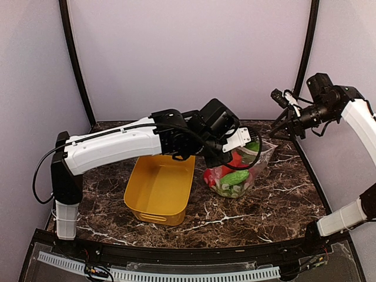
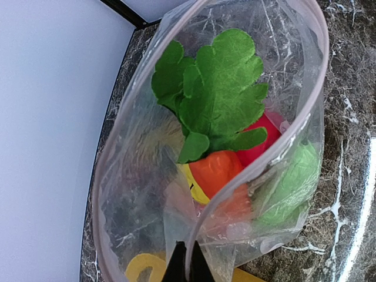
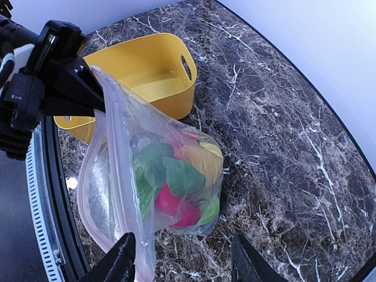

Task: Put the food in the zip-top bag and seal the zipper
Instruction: Pass from the left arm to the right

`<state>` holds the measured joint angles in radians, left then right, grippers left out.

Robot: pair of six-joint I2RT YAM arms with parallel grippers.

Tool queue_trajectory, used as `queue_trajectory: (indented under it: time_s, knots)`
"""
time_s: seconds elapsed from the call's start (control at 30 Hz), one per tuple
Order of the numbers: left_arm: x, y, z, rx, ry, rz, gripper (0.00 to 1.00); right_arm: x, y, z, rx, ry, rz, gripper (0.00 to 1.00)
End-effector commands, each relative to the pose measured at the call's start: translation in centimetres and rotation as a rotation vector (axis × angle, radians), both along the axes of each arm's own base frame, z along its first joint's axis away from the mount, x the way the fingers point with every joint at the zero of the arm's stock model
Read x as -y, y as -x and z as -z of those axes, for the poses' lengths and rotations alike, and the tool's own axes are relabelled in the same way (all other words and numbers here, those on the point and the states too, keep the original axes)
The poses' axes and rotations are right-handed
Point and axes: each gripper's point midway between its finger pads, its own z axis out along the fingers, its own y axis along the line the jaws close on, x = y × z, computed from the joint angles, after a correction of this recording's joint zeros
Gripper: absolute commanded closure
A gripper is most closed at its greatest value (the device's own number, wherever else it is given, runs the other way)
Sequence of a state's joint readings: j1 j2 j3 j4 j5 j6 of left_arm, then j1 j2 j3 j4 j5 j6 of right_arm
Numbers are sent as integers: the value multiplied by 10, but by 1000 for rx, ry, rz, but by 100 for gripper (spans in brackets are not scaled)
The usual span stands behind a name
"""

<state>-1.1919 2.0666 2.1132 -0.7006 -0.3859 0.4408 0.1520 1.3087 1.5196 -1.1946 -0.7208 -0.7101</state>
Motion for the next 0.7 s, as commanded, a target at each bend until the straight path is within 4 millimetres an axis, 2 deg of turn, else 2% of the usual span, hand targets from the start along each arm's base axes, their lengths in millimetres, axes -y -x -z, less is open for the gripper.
queue_trajectory:
  time_s: [0.0, 0.23, 0.33, 0.5, 0.67]
  knots:
    - [-7, 5, -47, 30, 115, 9, 99, -2, 4, 4, 25, 4, -64, 47]
    - [-8, 1, -63, 34, 172, -8, 99, -8, 42, -7, 40, -36, -198, 47]
    - [-8, 2, -70, 29, 198, -4, 99, -5, 50, -4, 83, -19, -208, 45]
    - [-9, 2, -72, 32, 201, 1, 99, 1, 32, 12, 115, 36, -153, 44]
    - [-9, 2, -69, 33, 192, 4, 99, 3, 9, 12, 151, 66, -116, 47]
